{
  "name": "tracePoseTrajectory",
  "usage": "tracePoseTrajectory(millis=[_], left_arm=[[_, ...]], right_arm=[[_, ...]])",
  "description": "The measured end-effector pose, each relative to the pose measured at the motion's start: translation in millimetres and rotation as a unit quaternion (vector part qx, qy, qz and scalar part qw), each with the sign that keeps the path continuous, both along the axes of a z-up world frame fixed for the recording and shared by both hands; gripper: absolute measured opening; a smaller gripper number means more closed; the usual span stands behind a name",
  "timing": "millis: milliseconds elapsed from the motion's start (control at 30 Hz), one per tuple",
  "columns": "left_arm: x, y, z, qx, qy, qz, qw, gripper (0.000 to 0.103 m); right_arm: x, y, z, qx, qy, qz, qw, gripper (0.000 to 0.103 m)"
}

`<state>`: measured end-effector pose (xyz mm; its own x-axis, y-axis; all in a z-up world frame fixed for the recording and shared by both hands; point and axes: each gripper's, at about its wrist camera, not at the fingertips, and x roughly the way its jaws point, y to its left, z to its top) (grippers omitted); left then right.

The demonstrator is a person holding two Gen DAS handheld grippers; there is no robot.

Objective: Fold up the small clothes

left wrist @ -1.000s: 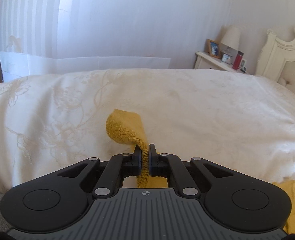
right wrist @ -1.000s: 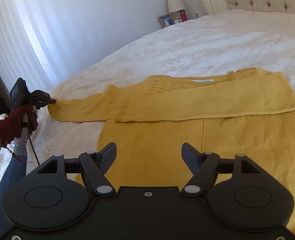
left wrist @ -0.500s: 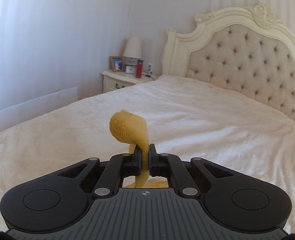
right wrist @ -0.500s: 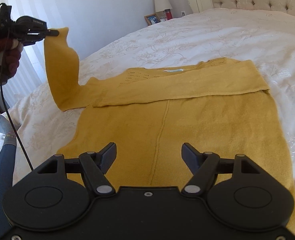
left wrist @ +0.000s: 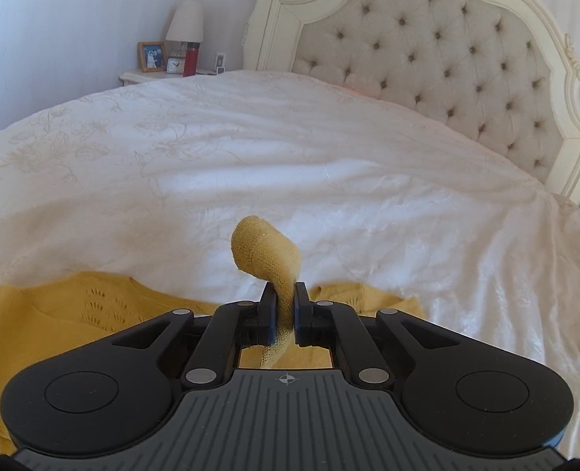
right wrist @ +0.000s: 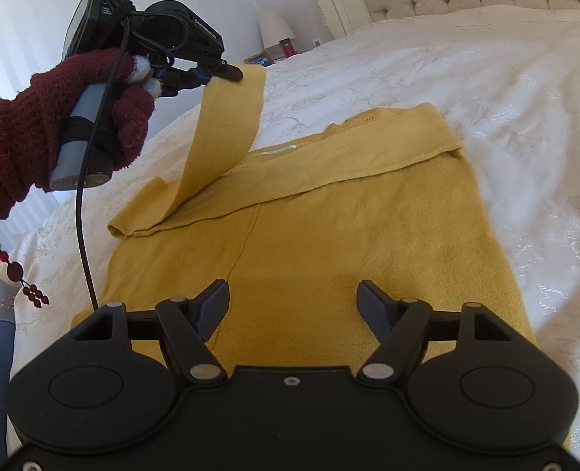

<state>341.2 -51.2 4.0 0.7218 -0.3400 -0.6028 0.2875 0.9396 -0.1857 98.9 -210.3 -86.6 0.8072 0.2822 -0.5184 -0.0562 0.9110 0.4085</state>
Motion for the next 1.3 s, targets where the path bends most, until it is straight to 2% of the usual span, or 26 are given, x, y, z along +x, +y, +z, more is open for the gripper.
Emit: tracePoseTrajectory(millis=[33,67,167,367,467,567,667,800,900,1067,1133,1200,1300], left_arm=[[-1,-4,-5,0.007,0.003,-0.004,1.0000,0.013],[-5,-8,-9,0.015,0.002,-0.009,0.9998,0.023],[-16,-15,-6,0.024,-0.013,-0.031,0.9991,0.026],[-63,5,3,0.062,-0.068,-0.050,0.9945,0.044],[-86,29,-9,0.095,-0.074,-0.042,0.9919,0.046],[-103,58,-30,0.116,-0.051,-0.015,0.9918,0.046],[-110,93,-50,0.110,-0.007,0.016,0.9938,0.046],[-117,130,-70,0.109,0.024,0.058,0.9920,0.046],[-124,143,-78,0.116,0.012,0.057,0.9915,0.048],[-127,150,-89,0.106,-0.011,0.047,0.9932,0.054],[-128,153,-93,0.096,-0.018,0.046,0.9942,0.054],[-131,157,-97,0.086,-0.027,0.043,0.9950,0.055],[-129,160,-95,0.074,-0.021,0.029,0.9966,0.060]], right_arm=[[0,-2,-1,0.004,0.001,-0.004,1.000,0.075],[0,-4,-1,0.006,0.002,-0.007,1.000,0.075],[1,-8,-3,0.007,0.004,-0.012,1.000,0.074],[-1,0,-6,-0.012,0.007,-0.010,1.000,0.074],[-5,3,-7,-0.025,0.003,-0.006,1.000,0.074],[-6,4,-9,-0.035,0.004,0.000,0.999,0.074],[-5,6,-9,-0.047,0.009,0.004,0.999,0.074],[-2,12,-6,-0.075,0.020,0.014,0.997,0.074],[5,14,2,-0.088,0.021,0.021,0.996,0.074],[28,10,27,-0.076,0.004,0.020,0.997,0.074],[44,10,36,-0.072,-0.003,0.019,0.997,0.070],[63,10,44,-0.074,-0.011,0.023,0.997,0.059],[95,16,50,-0.123,-0.025,0.028,0.992,0.054]])
